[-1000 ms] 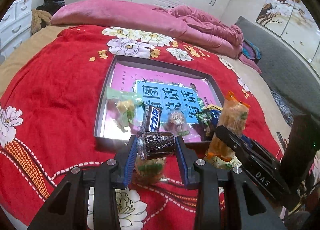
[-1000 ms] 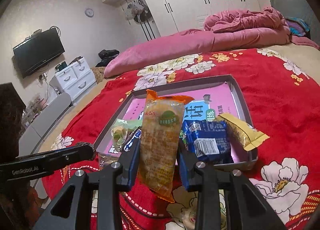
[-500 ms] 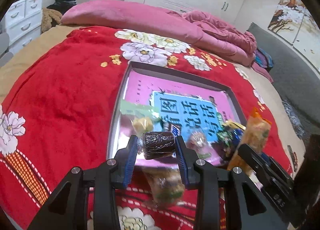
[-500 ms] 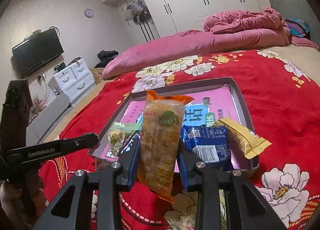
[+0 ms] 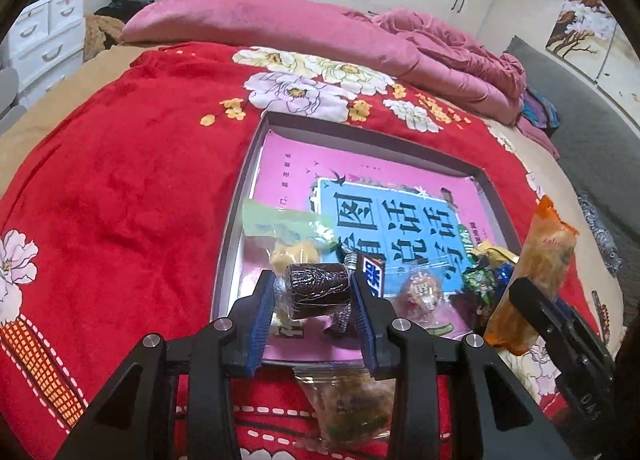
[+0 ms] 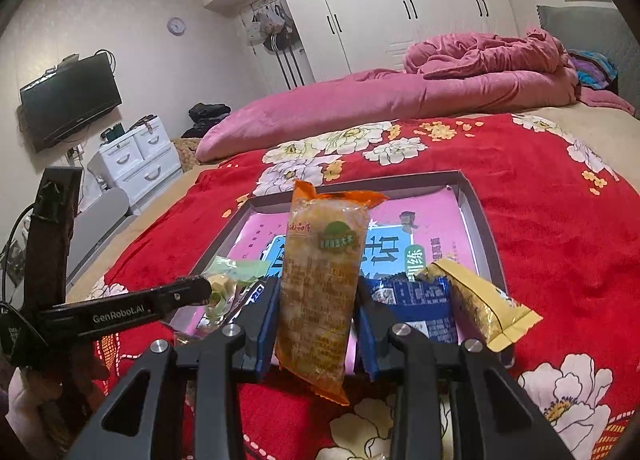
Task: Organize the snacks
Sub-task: 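Carry the dark candy with the left tool while the right tool carries the bread packet over the tray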
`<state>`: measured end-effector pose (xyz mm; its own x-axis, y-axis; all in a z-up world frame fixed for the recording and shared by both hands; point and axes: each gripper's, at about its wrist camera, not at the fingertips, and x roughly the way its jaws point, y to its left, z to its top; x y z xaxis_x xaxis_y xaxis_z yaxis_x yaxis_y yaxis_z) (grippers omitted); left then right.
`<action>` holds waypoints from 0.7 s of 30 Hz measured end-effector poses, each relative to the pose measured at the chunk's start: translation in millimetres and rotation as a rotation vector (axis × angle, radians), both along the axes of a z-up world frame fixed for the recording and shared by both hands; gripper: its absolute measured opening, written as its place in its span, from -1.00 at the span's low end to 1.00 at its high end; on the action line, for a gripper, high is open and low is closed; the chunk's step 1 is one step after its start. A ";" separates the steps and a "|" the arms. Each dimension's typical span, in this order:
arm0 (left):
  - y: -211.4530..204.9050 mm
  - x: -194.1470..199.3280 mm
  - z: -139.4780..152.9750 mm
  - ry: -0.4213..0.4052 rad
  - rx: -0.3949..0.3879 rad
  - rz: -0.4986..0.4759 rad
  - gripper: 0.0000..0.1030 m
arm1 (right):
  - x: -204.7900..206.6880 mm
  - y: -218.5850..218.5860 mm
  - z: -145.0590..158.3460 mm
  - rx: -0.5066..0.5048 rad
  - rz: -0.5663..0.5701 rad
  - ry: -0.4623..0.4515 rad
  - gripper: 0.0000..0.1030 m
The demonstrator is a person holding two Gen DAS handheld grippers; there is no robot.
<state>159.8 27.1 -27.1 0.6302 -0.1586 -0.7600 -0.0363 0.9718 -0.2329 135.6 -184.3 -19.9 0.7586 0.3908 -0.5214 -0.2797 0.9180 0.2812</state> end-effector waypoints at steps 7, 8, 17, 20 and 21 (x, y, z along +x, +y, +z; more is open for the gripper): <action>-0.5 3.9 -11.2 0.031 0.001 0.000 -0.25 | 6.7 6.9 -2.6 -0.024 0.006 0.004 -0.31; -0.8 4.3 -12.7 0.035 0.002 -0.002 -0.25 | 7.4 7.8 -2.6 -0.029 0.006 0.004 -0.31; -3.1 6.2 -21.0 0.061 0.009 -0.002 -0.25 | 17.4 17.6 -11.2 -0.066 0.020 0.038 -0.31; -3.7 6.5 -21.0 0.061 0.014 -0.002 -0.25 | 18.7 18.9 -13.7 -0.076 0.021 0.043 -0.31; -2.9 6.7 -21.3 0.061 0.013 -0.002 -0.25 | 19.2 18.8 -14.4 -0.080 0.021 0.043 -0.31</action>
